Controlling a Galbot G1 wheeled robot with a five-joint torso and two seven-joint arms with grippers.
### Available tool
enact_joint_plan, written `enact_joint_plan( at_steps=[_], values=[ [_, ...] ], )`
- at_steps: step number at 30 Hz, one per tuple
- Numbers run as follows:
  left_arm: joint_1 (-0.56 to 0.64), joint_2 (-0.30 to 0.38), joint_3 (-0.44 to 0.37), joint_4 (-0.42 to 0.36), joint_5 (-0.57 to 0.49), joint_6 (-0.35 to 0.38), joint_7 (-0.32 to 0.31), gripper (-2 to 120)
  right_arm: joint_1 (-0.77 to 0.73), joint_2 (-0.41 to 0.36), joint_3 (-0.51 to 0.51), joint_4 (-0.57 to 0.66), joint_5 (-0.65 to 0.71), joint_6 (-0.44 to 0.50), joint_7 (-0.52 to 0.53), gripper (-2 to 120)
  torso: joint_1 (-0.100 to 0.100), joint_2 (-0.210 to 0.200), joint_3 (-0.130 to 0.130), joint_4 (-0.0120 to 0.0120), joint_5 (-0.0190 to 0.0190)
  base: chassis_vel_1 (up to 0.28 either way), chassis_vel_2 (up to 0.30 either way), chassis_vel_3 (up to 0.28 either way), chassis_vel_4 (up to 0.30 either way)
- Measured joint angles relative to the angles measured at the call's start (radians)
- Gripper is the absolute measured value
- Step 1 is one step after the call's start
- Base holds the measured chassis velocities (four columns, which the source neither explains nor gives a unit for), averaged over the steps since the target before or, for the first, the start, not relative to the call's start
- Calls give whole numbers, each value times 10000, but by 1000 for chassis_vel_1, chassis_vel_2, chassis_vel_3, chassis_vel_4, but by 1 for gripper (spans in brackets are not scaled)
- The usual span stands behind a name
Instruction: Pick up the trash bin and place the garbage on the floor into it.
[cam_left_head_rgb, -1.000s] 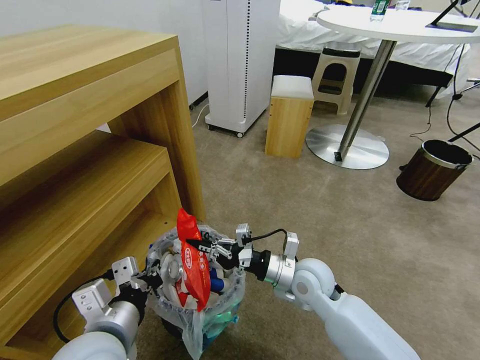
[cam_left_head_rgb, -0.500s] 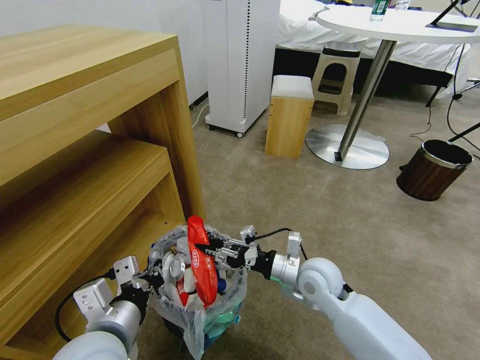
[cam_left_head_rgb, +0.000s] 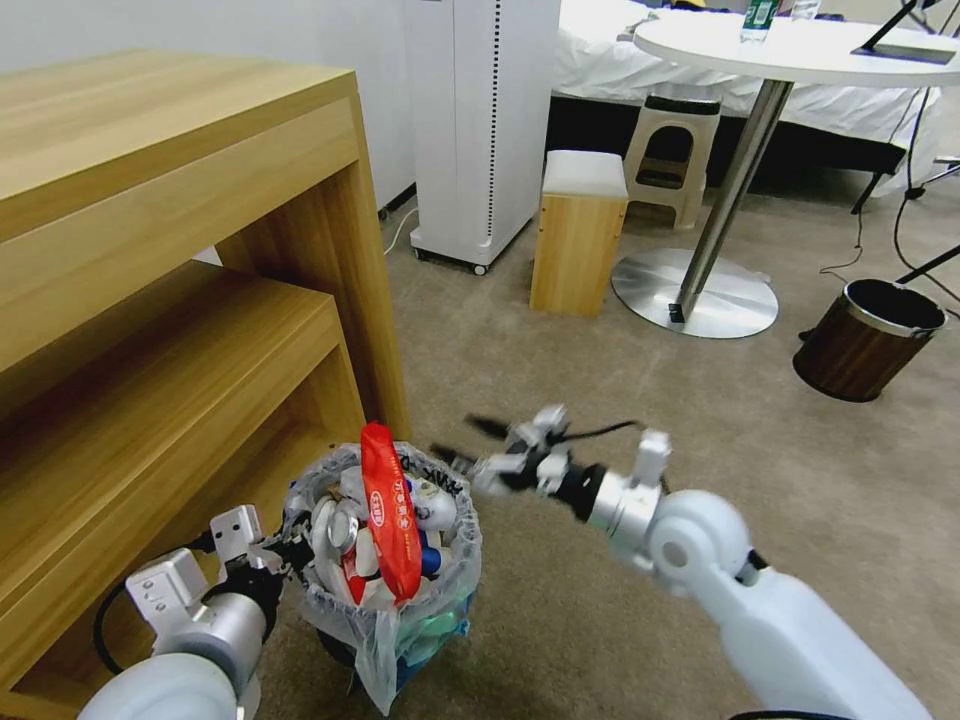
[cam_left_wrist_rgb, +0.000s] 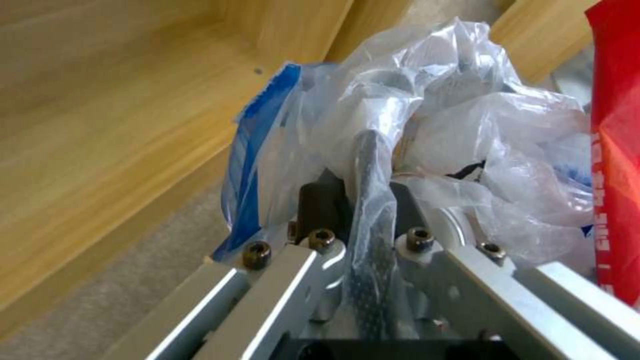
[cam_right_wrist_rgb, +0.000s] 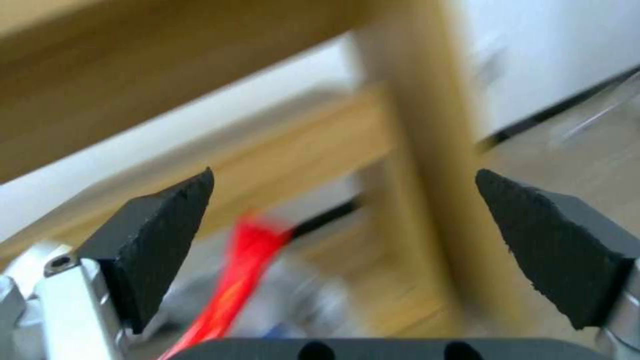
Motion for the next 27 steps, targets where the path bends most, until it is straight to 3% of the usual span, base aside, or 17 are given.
enact_joint_plan(
  at_steps=[2,5,10,16,18,20,22,27],
  values=[
    [-73,-160,-41,4,-143,-34,-23,2,-102,90,388,169,-187,279,487,100,1,0,1,0,2,0,0,0,0],
    [-267,-755,-87,252,-407,-185,-84,2,-575,283,1775,660,-1326,711,1407,100,0,0,0,-3,0,0,0,0,0],
    [-322,-1307,22,630,-528,-445,29,2,-1113,340,2830,1164,-1963,966,2048,100,0,0,0,-2,-1,0,0,0,0],
    [-341,-1720,175,1279,2,-905,873,2,-1615,470,3619,1480,-2296,1400,2248,100,0,0,0,-3,2,0,0,0,0],
    [-323,-1844,211,1690,412,-1246,1518,2,-1742,560,3743,1518,-2307,1446,2248,100,0,0,0,-2,2,0,0,0,0],
    [-307,-1874,217,1814,546,-1373,1718,2,-1764,580,3757,1522,-2307,1452,2247,100,0,0,0,-2,2,0,0,0,0],
    [-269,-1978,222,2369,1130,-1917,2508,2,-1816,654,3775,1528,-2312,1454,2224,100,0,0,0,-2,0,0,0,0,0],
    [-211,-2054,220,2959,1766,-2360,3178,2,-1817,731,3685,1522,-2343,1450,2187,100,0,0,0,0,0,0,0,0,0]
  ],
)
